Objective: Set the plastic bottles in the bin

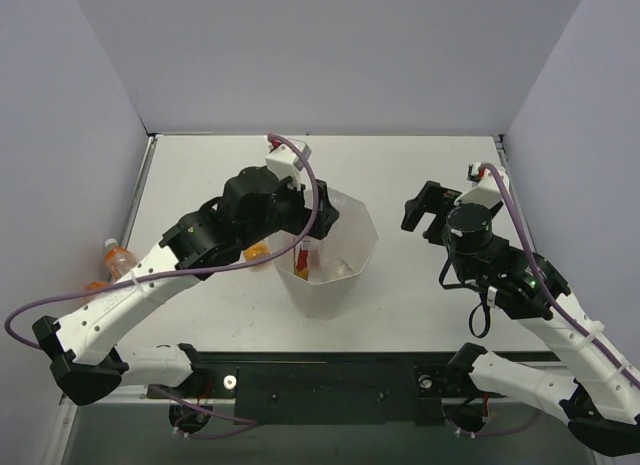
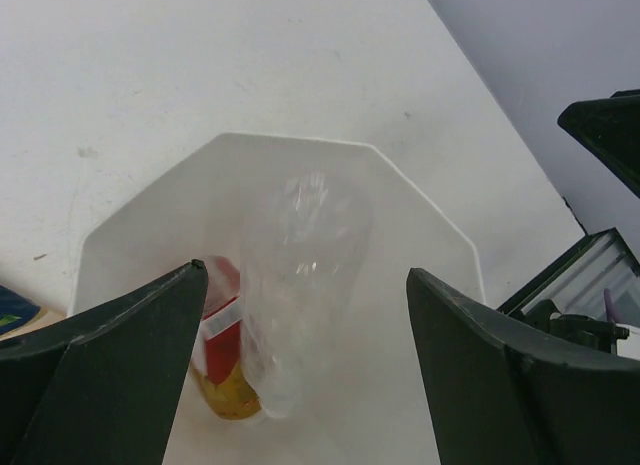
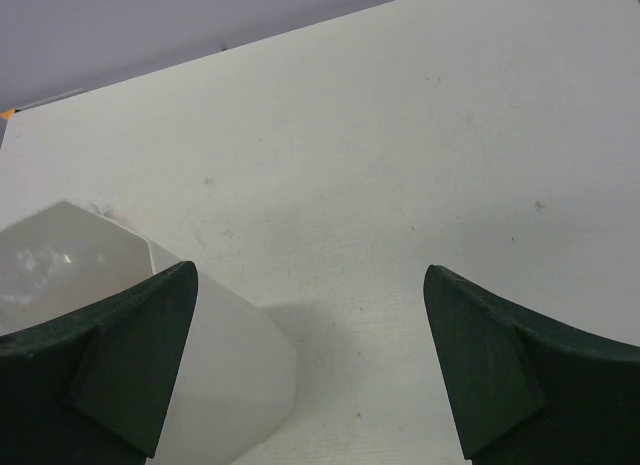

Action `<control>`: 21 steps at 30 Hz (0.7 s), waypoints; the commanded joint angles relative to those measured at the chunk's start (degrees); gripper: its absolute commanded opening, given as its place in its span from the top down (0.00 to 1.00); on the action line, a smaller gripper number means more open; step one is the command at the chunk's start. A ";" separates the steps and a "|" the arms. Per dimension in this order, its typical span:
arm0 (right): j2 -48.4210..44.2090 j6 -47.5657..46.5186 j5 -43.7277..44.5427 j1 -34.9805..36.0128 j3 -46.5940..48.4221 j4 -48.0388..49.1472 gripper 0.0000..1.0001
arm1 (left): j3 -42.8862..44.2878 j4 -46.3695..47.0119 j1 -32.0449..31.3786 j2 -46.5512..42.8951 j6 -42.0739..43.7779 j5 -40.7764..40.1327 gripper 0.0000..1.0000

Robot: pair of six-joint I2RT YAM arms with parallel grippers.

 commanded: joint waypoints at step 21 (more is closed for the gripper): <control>-2.09 0.36 0.32 -0.43 -2.32 0.52 0.11 | -7.32 -11.00 45.64 15.18 -15.17 4.57 0.12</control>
